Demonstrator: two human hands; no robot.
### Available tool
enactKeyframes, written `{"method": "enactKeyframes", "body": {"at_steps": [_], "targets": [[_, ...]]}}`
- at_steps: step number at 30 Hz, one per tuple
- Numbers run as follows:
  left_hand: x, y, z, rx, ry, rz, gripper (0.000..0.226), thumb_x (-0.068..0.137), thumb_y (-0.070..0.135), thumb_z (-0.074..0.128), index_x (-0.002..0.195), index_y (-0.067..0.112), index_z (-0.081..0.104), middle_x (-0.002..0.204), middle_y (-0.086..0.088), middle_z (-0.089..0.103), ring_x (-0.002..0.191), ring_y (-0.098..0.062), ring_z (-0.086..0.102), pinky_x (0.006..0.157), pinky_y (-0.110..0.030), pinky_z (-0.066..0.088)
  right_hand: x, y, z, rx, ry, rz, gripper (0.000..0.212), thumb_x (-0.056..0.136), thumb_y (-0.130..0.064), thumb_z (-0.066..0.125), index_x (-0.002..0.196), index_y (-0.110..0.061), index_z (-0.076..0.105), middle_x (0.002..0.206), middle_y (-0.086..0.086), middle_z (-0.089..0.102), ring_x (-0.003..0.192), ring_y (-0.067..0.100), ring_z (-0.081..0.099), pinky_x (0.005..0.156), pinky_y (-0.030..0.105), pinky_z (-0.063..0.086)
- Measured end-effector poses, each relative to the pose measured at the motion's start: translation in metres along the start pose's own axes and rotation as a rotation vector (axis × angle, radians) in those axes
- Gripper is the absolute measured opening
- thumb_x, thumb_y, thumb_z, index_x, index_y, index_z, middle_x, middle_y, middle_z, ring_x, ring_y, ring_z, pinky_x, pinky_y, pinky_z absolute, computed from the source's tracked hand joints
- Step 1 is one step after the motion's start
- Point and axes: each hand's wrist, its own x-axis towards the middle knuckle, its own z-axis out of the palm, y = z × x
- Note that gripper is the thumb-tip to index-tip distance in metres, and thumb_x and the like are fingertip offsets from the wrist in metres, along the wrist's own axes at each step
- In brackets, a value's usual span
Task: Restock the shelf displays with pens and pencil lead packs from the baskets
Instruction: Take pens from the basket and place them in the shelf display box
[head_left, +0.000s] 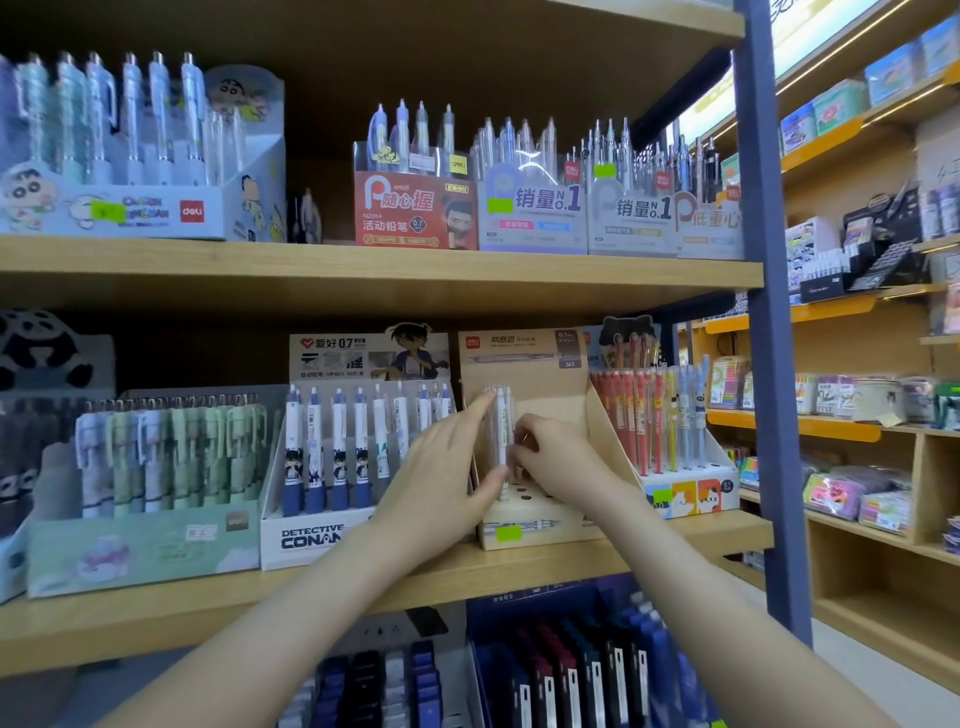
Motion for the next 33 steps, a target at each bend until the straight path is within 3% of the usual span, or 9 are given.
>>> {"method": "enactKeyframes", "body": {"at_steps": [3, 7, 10, 14, 19, 22, 27, 29, 33], "targets": [[-0.001, 0.0, -0.001, 0.002, -0.011, 0.009, 0.074, 0.095, 0.038, 0.052, 0.151, 0.033, 0.004, 0.156, 0.012, 0.021, 0.142, -0.009, 0.019, 0.116, -0.031, 0.019, 0.0, 0.003, 0.002, 0.019, 0.002, 0.033, 0.008, 0.094, -0.018, 0.052, 0.102, -0.016, 0.054, 0.087, 0.001, 0.059, 0.07, 0.015, 0.057, 0.056, 0.024, 0.043], [-0.004, -0.002, -0.004, -0.019, -0.009, -0.002, 0.074, 0.094, 0.036, 0.053, 0.151, 0.034, 0.005, 0.153, 0.011, 0.028, 0.14, -0.008, 0.024, 0.115, -0.029, 0.021, -0.013, 0.002, -0.002, 0.1, 0.11, 0.045, 0.033, 0.094, -0.024, 0.055, 0.125, -0.016, 0.048, 0.104, -0.002, 0.054, 0.086, 0.011, 0.054, 0.061, 0.018, 0.042], [-0.013, -0.005, -0.011, -0.002, 0.009, 0.002, 0.067, 0.095, 0.035, 0.051, 0.151, 0.033, 0.013, 0.151, 0.011, 0.032, 0.138, -0.006, 0.025, 0.111, -0.024, 0.019, -0.033, -0.012, -0.005, 0.125, 0.237, -0.033, 0.04, 0.095, -0.024, 0.053, 0.133, -0.017, 0.045, 0.118, -0.002, 0.055, 0.103, 0.006, 0.05, 0.08, 0.018, 0.041], [-0.037, -0.006, -0.029, -0.026, 0.036, -0.004, 0.056, 0.098, 0.032, 0.047, 0.148, 0.027, 0.025, 0.148, 0.012, 0.036, 0.136, -0.003, 0.028, 0.111, -0.018, 0.019, -0.071, -0.047, 0.002, 0.141, 0.355, -0.188, 0.035, 0.095, -0.019, 0.052, 0.13, -0.021, 0.046, 0.113, -0.015, 0.05, 0.105, -0.001, 0.047, 0.092, 0.019, 0.041], [-0.1, -0.029, -0.055, -0.053, 0.042, -0.011, 0.045, 0.096, 0.039, 0.043, 0.14, 0.029, 0.039, 0.135, 0.02, 0.044, 0.124, 0.006, 0.035, 0.109, -0.026, 0.034, -0.12, -0.093, 0.06, 0.176, 0.23, -0.331, 0.031, 0.096, -0.024, 0.049, 0.127, -0.029, 0.047, 0.119, -0.018, 0.052, 0.112, -0.004, 0.046, 0.097, 0.017, 0.038], [-0.157, -0.06, -0.072, -0.032, 0.027, -0.019, 0.044, 0.087, 0.039, 0.041, 0.128, 0.028, 0.05, 0.126, 0.014, 0.054, 0.117, -0.002, 0.047, 0.099, -0.03, 0.042, -0.142, -0.12, 0.113, 0.223, 0.118, -0.386, 0.03, 0.095, -0.03, 0.044, 0.125, -0.03, 0.048, 0.116, -0.016, 0.052, 0.111, 0.001, 0.047, 0.095, 0.018, 0.038], [-0.257, -0.098, -0.113, 0.05, 0.096, -0.031, 0.033, 0.093, 0.029, 0.042, 0.124, 0.02, 0.045, 0.123, 0.004, 0.056, 0.118, -0.011, 0.045, 0.102, -0.02, 0.03, -0.179, -0.176, 0.198, 0.256, -0.045, -0.411, 0.032, 0.099, -0.03, 0.043, 0.129, -0.02, 0.05, 0.118, -0.008, 0.054, 0.11, 0.002, 0.047, 0.092, 0.015, 0.038], [-0.301, -0.113, -0.132, 0.068, 0.098, -0.085, 0.034, 0.096, 0.032, 0.04, 0.126, 0.017, 0.045, 0.122, 0.005, 0.054, 0.116, -0.012, 0.046, 0.101, -0.017, 0.031, -0.193, -0.202, 0.23, 0.286, -0.08, -0.461, 0.033, 0.098, -0.032, 0.04, 0.124, -0.018, 0.052, 0.113, -0.003, 0.058, 0.105, 0.005, 0.05, 0.088, 0.015, 0.038], [-0.426, -0.15, -0.151, 0.037, -0.014, -0.33, 0.041, 0.092, 0.026, 0.045, 0.125, 0.005, 0.054, 0.121, -0.008, 0.06, 0.114, -0.019, 0.052, 0.098, -0.028, 0.039, -0.237, -0.24, 0.312, 0.346, -0.233, -0.52, 0.027, 0.093, -0.025, 0.043, 0.117, -0.017, 0.053, 0.105, 0.004, 0.061, 0.098, 0.014, 0.052, 0.085, 0.022, 0.039]]}}
